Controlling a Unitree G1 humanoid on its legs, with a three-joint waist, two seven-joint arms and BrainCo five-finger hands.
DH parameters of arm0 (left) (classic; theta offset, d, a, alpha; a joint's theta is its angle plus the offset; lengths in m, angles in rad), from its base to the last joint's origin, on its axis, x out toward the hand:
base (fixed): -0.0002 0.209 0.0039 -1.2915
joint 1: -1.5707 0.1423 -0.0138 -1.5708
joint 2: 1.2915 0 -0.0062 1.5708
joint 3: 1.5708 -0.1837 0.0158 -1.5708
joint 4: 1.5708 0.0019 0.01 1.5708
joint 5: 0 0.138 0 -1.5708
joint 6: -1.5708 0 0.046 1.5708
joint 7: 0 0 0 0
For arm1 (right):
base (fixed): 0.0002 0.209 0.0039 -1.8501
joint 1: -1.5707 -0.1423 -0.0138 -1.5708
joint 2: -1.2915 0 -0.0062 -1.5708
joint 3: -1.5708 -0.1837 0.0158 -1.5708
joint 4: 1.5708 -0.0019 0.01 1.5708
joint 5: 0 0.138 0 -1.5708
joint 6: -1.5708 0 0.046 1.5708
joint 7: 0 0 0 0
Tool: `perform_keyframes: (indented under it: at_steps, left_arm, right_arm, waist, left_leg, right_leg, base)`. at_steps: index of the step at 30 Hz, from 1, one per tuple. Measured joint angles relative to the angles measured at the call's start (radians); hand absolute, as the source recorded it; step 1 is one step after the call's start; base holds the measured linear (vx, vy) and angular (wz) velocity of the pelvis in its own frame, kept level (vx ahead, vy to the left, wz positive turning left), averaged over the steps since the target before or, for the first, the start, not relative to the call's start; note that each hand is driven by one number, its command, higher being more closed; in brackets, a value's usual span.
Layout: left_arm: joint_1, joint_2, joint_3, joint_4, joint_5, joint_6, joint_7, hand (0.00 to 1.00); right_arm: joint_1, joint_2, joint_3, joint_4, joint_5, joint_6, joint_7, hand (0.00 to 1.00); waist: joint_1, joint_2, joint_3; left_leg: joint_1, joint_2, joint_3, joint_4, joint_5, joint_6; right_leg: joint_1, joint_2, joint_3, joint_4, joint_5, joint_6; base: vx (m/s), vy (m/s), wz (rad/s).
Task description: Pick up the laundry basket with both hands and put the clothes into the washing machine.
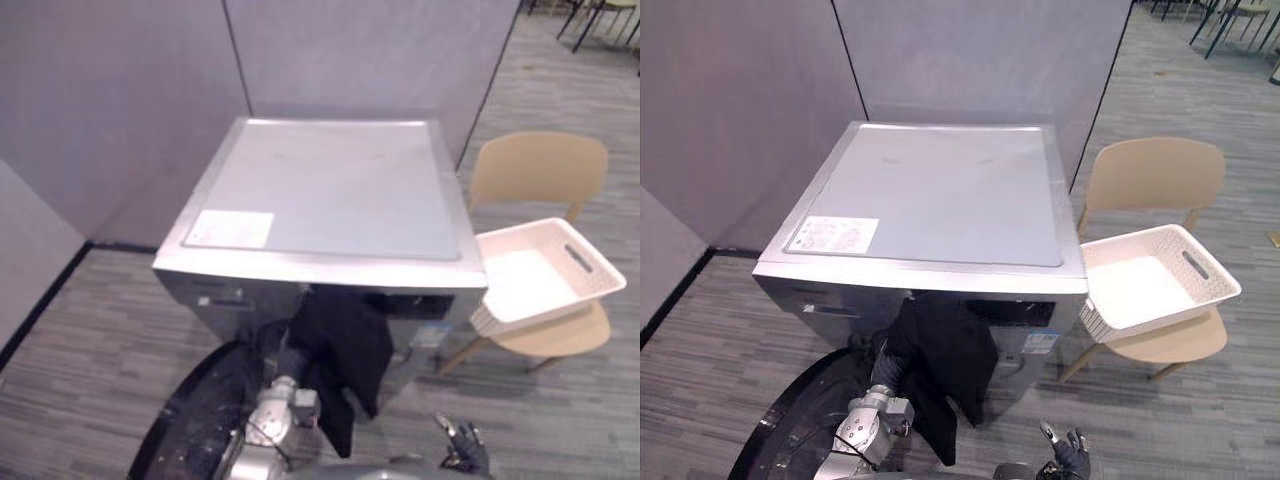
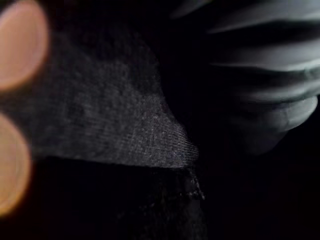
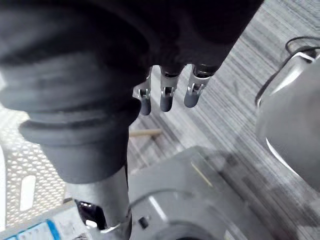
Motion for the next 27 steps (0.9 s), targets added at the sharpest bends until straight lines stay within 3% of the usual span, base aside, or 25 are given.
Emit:
perform_keyframes:
  at_steps: [3,6,10,17,21,27]
  left_arm:
    - [-0.074,0.008,-0.003,-0.005,-0.003,-0.009,0.013,1.0]
    - [-0.138,0.006,-0.017,0.019,-0.002,-0.02,0.042,1.0]
    - [-0.304,0.0,-0.02,0.157,0.001,-0.032,0.092,1.0]
    - [-0.618,-0.05,-0.01,0.425,0.007,-0.022,0.214,1.0]
    - [-0.796,-0.061,0.116,0.556,0.0,-0.007,0.281,1.0]
    - [-1.065,0.036,0.361,0.747,-0.196,-0.004,0.351,1.0]
  right_arm:
    - [-0.052,0.001,0.05,-0.012,0.003,-0.002,-0.003,0.0]
    - [-0.077,0.002,0.059,-0.051,0.027,-0.011,-0.007,0.0]
    - [-0.117,0.004,0.068,-0.102,0.045,-0.033,-0.024,0.0]
    - [-0.219,0.002,0.066,-0.262,0.08,-0.087,-0.084,0.0]
    - [-0.232,0.008,0.066,-0.316,0.092,-0.108,-0.113,0.0]
    - [-0.217,0.008,0.068,-0.361,0.12,-0.136,-0.117,0.0]
  waist:
    - [-0.004,-0.01,0.058]
    - [-0.004,0.014,0.083]
    - [-0.005,0.018,0.118]
    - [-0.009,0.012,0.209]
    - [-0.025,-0.002,0.241]
    - [-0.078,-0.03,0.282]
  left_leg:
    - [-0.142,0.008,0.003,0.17,-0.072,0.035]
    - [-0.241,0.016,0.029,0.276,-0.122,0.059]
    - [-0.341,0.022,0.039,0.344,-0.131,0.076]
    - [-0.556,0.092,0.029,0.513,-0.157,0.077]
    - [-0.677,0.138,0.021,0.601,-0.173,0.066]
    - [-0.844,0.214,0.016,0.692,-0.185,0.054]
  right_leg:
    - [-0.098,-0.006,0.022,0.061,-0.015,0.033]
    - [-0.196,-0.005,0.065,0.116,-0.023,0.053]
    - [-0.304,-0.004,0.085,0.179,-0.029,0.076]
    - [-0.544,0.065,0.108,0.361,-0.041,0.088]
    - [-0.682,0.118,0.128,0.456,-0.055,0.087]
    - [-0.862,0.206,0.157,0.52,-0.037,0.081]
  base:
    - [-0.16,0.235,-0.18]
    - [-0.16,0.203,-0.29]
    - [-0.1,0.087,-0.12]
    - [-0.09,-0.027,-0.17]
    - [-0.12,-0.055,-0.24]
    - [-0.14,-0.017,-0.36]
